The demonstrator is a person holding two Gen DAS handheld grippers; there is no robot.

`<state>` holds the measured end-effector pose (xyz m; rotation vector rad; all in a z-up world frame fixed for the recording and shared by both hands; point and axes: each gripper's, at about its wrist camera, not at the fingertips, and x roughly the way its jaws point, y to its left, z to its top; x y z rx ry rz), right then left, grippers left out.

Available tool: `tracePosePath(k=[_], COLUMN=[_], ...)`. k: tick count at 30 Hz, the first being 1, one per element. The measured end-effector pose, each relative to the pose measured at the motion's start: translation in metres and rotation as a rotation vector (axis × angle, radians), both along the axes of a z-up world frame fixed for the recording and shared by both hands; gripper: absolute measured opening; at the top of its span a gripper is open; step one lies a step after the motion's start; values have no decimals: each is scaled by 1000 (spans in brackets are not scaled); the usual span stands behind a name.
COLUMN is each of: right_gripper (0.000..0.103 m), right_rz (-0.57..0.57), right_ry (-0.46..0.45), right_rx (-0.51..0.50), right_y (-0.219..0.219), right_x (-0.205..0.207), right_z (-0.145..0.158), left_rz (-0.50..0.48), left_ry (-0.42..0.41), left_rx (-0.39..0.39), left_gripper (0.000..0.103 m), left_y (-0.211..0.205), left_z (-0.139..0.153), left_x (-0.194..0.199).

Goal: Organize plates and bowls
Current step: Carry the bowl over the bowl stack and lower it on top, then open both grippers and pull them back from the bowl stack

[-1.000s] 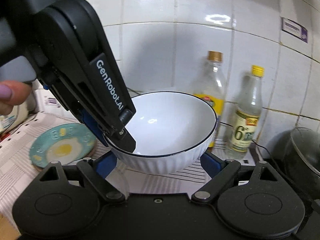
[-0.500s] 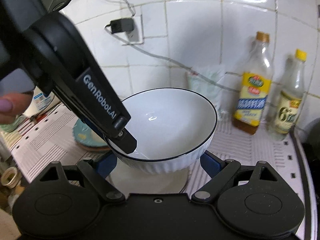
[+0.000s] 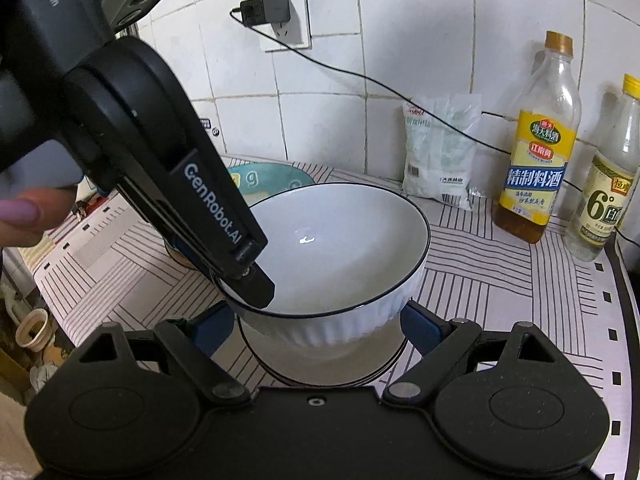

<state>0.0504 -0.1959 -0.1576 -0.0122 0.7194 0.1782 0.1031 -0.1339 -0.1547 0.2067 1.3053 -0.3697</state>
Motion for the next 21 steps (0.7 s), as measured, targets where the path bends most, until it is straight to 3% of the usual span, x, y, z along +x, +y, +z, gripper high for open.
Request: tracePosePath(k=[4,9,21], right_gripper=[93,93,97], right_rz=[-1,10,10], right_ry=[32,75,111], right_rx=[-3,-10,-103], right_y=[0,2,10], right_x=[4,11,14], right_z=[-5,-8,-14], left_rz=[-29,-8,-20], left_ry=[-5,48,4], left_rx=[40,64,133], left_gripper=[22,22,22], left_y=[-6,-5,-16], left_z=[-5,-11,-20], left_x=[1,6,2])
